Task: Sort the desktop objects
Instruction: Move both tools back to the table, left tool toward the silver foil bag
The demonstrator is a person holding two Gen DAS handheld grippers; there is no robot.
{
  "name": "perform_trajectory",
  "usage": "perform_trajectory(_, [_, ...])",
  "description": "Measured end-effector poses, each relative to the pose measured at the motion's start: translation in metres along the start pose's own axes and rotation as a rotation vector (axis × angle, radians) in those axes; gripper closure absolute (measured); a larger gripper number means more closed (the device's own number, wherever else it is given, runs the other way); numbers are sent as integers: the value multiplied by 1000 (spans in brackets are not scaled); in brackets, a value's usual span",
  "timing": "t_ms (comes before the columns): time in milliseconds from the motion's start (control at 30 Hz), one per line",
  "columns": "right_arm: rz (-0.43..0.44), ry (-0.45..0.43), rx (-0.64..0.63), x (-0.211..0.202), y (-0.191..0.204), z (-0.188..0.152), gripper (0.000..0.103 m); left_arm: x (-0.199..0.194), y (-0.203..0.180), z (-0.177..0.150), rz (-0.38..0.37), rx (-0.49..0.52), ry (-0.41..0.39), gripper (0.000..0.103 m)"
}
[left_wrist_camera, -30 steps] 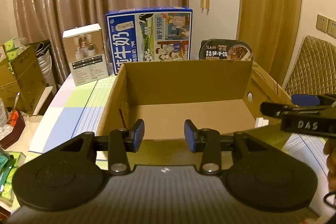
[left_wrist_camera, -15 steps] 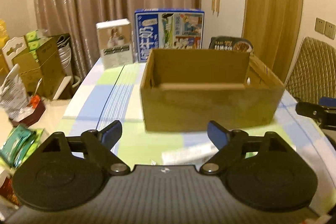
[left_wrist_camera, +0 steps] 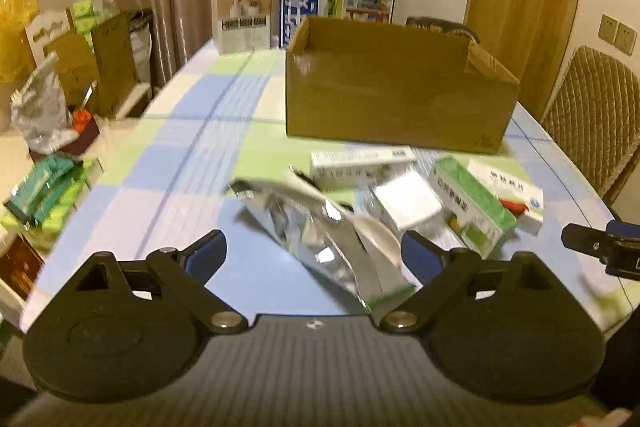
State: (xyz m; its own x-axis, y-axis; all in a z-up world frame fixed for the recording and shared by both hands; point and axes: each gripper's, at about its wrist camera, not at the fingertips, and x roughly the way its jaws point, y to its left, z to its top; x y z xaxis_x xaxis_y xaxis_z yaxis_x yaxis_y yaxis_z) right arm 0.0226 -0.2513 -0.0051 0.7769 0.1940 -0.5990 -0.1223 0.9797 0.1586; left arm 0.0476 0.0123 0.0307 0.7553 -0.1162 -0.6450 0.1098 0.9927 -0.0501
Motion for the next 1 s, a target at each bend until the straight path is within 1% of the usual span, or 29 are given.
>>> perform_trajectory(133, [17, 17, 7, 4, 1, -7, 8, 9, -2, -10, -9, -18, 33, 11])
perform_trajectory(300, [33, 19, -51, 12, 8, -10, 9, 25, -2, -16, -29, -45, 78, 13])
perform_trajectory(333, [34, 20, -65, 15, 9, -11, 9, 29, -2, -17, -34, -53, 87, 15])
perform_trajectory(433, [51, 31, -95, 24, 14, -11, 16, 42, 0, -18, -62, -88, 120, 28])
perform_trajectory(567, [72, 39, -142, 39, 21, -8, 24, 58, 1, -19, -80, -111, 150, 31])
perform_trajectory(600, [76, 42, -150, 43, 23, -7, 25, 62, 1, -18, -84, -111, 159, 36])
perform_trajectory(633, [78, 44, -161, 47, 26, -6, 27, 66, 0, -18, -91, -112, 171, 44])
perform_trajectory(667, [81, 46, -171, 51, 28, -4, 30, 70, 0, -17, -99, -112, 183, 46])
perform_trajectory(700, [83, 48, -179, 55, 30, -3, 31, 72, 0, -17, -113, -114, 191, 52])
perform_trajectory(733, [85, 51, -185, 58, 32, -2, 35, 74, 0, -17, -128, -113, 198, 63])
perform_trajectory(767, [86, 55, -191, 62, 33, -1, 40, 76, -1, -16, -142, -110, 206, 69])
perform_trajectory(800, [86, 60, -198, 65, 35, 0, 42, 76, -2, -16, -148, -101, 214, 74])
perform_trajectory(900, [84, 70, -213, 73, 39, 2, 47, 73, 0, -14, -144, -83, 220, 79])
perform_trajectory(1000, [79, 85, -227, 81, 42, 2, 58, 65, 7, -9, -126, -59, 219, 84])
